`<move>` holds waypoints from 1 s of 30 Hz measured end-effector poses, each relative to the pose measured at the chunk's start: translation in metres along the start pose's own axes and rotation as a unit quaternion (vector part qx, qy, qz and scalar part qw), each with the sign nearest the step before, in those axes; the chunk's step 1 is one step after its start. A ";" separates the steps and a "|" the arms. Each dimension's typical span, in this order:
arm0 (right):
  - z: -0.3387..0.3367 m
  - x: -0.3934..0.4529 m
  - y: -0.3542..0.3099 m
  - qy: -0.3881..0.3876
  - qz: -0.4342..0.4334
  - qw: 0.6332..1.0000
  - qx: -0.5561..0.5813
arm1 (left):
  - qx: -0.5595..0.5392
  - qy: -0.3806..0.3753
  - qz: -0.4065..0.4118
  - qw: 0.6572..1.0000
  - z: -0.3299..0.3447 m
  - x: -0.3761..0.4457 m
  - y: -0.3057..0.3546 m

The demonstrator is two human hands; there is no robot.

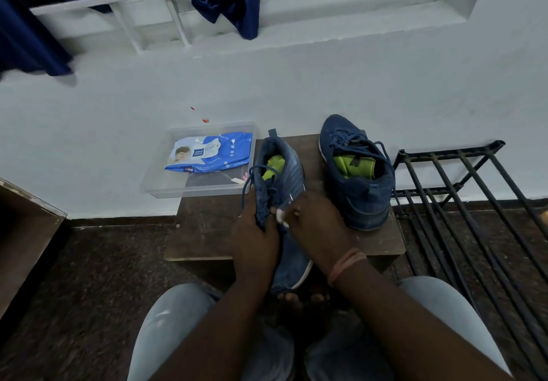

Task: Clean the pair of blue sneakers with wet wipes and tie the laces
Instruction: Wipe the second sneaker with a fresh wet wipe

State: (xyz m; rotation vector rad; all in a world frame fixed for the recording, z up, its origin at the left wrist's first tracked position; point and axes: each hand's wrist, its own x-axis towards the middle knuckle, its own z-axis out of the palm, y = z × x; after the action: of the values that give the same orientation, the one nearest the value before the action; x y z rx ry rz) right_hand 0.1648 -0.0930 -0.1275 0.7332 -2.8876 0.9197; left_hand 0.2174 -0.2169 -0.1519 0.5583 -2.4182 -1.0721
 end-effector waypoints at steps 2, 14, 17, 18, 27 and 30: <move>-0.003 0.025 -0.001 0.056 0.033 0.997 -0.034 | 0.002 -0.005 0.000 1.000 0.001 0.003 0.000; 0.002 -0.006 0.007 0.023 0.004 0.999 -0.033 | 0.004 0.000 -0.008 1.000 0.001 0.002 0.001; -0.002 0.020 -0.003 0.105 0.037 0.993 -0.031 | 0.018 -0.010 -0.013 1.000 0.001 0.004 0.001; 0.000 0.020 -0.005 0.129 0.056 0.990 -0.005 | 0.010 -0.015 -0.017 1.000 0.000 0.002 0.003; -0.016 -0.045 -0.017 0.173 0.143 0.941 0.254 | -0.094 -0.041 -0.118 0.988 -0.031 -0.015 0.031; -0.013 -0.059 -0.029 0.192 0.098 0.950 0.226 | -0.079 -0.067 -0.136 0.985 -0.038 -0.019 0.043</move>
State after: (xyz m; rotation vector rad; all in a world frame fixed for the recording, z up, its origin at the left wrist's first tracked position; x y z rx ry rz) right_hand 0.2288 -0.0813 -0.1102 0.2328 -2.4546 1.5781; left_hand 0.2454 -0.2025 -0.1008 0.8027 -2.3880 -1.4433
